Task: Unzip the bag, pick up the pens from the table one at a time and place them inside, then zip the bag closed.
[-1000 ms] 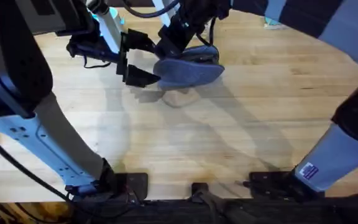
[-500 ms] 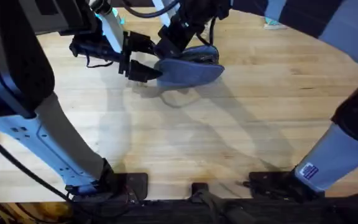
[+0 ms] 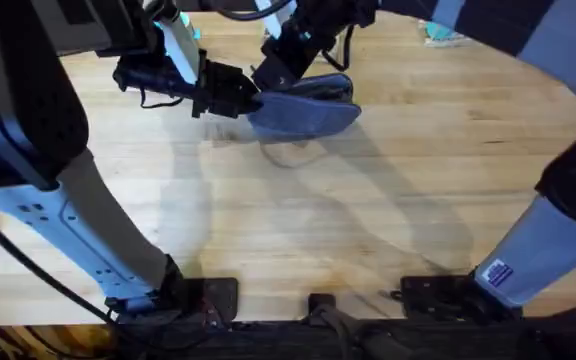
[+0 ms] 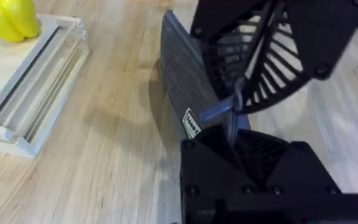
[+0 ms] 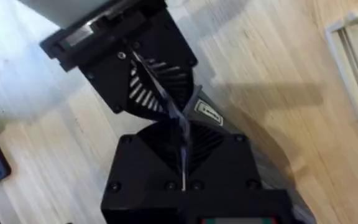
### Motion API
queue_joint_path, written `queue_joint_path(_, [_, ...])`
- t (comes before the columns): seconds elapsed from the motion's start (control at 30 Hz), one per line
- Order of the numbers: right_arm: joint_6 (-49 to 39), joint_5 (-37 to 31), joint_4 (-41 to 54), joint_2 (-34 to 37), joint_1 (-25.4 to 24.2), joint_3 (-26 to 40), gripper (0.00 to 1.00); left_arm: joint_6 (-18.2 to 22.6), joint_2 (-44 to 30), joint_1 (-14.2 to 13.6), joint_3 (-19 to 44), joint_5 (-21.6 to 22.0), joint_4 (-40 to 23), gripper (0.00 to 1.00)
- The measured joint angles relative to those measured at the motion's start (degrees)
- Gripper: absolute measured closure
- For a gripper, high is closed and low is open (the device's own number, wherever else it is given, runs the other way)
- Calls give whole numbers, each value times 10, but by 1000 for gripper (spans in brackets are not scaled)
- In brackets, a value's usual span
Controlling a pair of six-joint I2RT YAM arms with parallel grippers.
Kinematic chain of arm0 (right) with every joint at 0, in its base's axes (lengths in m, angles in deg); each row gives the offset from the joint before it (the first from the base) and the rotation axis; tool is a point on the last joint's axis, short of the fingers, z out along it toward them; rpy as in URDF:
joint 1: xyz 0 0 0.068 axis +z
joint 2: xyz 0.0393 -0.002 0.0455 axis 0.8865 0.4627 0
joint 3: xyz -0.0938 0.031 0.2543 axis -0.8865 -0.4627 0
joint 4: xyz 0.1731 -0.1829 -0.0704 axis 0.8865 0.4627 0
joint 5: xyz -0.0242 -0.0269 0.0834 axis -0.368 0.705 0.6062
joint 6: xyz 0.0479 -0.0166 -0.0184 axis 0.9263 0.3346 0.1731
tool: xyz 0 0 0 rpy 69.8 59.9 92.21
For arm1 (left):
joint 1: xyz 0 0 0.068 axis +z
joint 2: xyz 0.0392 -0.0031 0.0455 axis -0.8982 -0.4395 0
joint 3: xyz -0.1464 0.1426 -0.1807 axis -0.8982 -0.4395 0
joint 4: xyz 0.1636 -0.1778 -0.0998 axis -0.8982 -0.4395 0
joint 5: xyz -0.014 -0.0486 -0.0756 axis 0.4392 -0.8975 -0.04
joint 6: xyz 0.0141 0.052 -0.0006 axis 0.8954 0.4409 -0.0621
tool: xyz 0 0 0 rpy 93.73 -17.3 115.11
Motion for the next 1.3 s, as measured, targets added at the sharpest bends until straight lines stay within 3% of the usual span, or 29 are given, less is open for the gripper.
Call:
queue_joint_path(0.7, [9, -56, 75, 21, -147, 0, 969, 0, 0, -8, 0, -3, 5, 959])
queue_joint_path(1.3, [115, -6, 89, 127, -245, 20, 968, 0, 0, -16, 0, -1, 9, 959])
